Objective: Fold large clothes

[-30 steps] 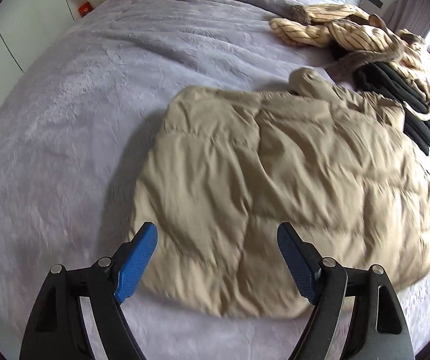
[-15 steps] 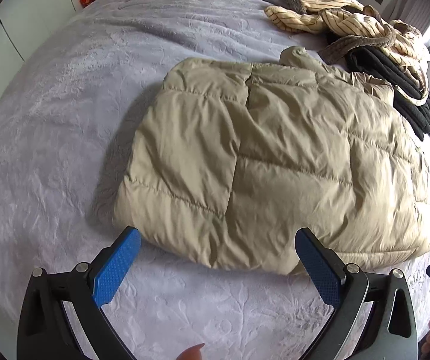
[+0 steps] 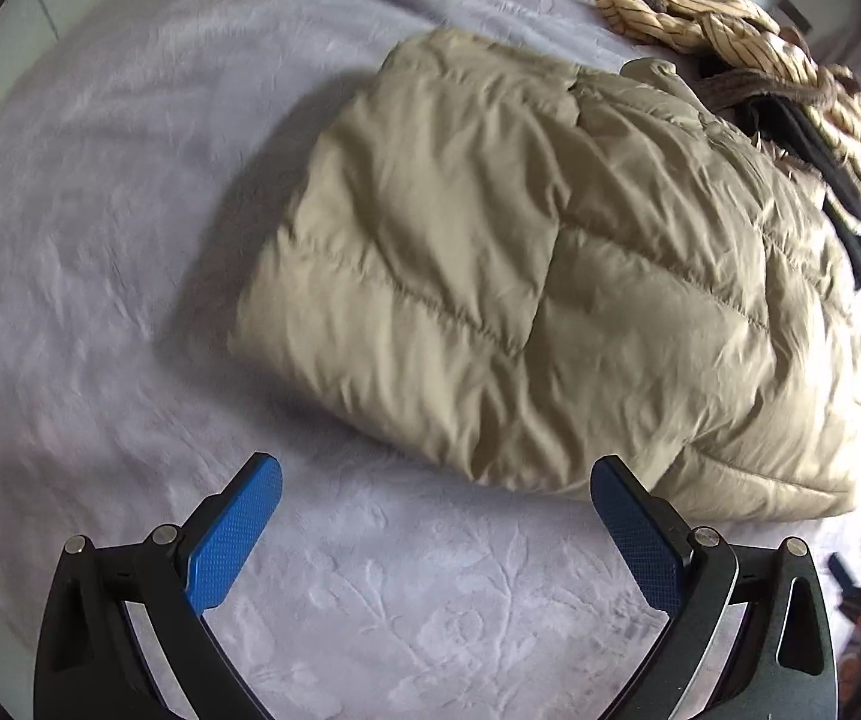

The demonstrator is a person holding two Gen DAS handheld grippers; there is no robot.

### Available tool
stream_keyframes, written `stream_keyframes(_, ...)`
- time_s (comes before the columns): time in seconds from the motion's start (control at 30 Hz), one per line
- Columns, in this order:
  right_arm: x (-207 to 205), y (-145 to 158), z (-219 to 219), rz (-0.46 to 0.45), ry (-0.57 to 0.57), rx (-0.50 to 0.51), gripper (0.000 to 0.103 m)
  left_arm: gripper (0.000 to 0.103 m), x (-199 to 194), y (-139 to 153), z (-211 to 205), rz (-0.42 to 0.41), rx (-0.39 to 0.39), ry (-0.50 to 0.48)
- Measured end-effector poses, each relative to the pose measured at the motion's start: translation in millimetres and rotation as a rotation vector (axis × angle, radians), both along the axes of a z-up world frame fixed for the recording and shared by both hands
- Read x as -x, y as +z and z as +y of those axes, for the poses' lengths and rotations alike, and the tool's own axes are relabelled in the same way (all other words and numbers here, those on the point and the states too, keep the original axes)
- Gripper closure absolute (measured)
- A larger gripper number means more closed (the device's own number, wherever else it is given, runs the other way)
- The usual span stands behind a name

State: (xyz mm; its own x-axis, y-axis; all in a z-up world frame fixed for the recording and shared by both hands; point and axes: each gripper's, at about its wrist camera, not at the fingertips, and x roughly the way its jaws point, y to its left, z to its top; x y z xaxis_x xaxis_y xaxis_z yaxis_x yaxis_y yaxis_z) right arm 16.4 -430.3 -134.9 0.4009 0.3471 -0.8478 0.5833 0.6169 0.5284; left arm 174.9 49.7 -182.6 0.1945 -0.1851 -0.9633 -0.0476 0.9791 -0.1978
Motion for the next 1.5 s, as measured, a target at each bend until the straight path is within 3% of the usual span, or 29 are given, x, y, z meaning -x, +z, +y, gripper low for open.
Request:
stream_keyframes(0.27,11,-27,-18,0.016,-0.105,-0.194,0.0,0.0,5,-29,32,0.054,0.342,0.142)
stream_keyframes(0.43,13,-36,-29,-0.026,-0.164,-0.278,0.0,0.0,2,-46,36,0.071,0.462,0.159)
stream_keyframes(0.8,1,-66,-44,-0.117,-0.252,-0.394,0.0,0.0,-31,-61,33,0.019,0.556,0.199)
stream_keyframes(1.07,-25,-84,-50,-0.16,-0.248,-0.438,0.0,0.0,-53,-77,28,0.02,0.605,0.262)
stream_keyframes(1.2,-38,-90,-51,-0.156,-0.251,-0.454,0.0,0.0,-58,-77,23,0.008,0.585,0.283)
stream_keyframes(1.23,-41,-90,-51,-0.151,-0.262,-0.46,0.0,0.003,-57,-75,21,0.0,0.572,0.282)
stream_keyframes(1.3,-41,-88,-52,-0.148,-0.284,-0.473,0.0,0.034,-57,-68,20,-0.022,0.552,0.265)
stream_keyframes(1.33,-40,-87,-52,-0.147,-0.292,-0.477,0.001,0.057,-56,-65,22,-0.033,0.561,0.246)
stream_keyframes(1.37,-38,-86,-53,-0.14,-0.303,-0.477,0.009,0.071,-57,-61,23,-0.04,0.577,0.234)
stream_keyframes(1.4,-36,-85,-54,-0.119,-0.312,-0.472,0.036,0.076,-58,-55,23,-0.052,0.582,0.223)
stream_keyframes(1.5,-29,-79,-56,-0.124,-0.335,-0.495,0.071,0.084,-57,-27,19,-0.12,0.568,0.143)
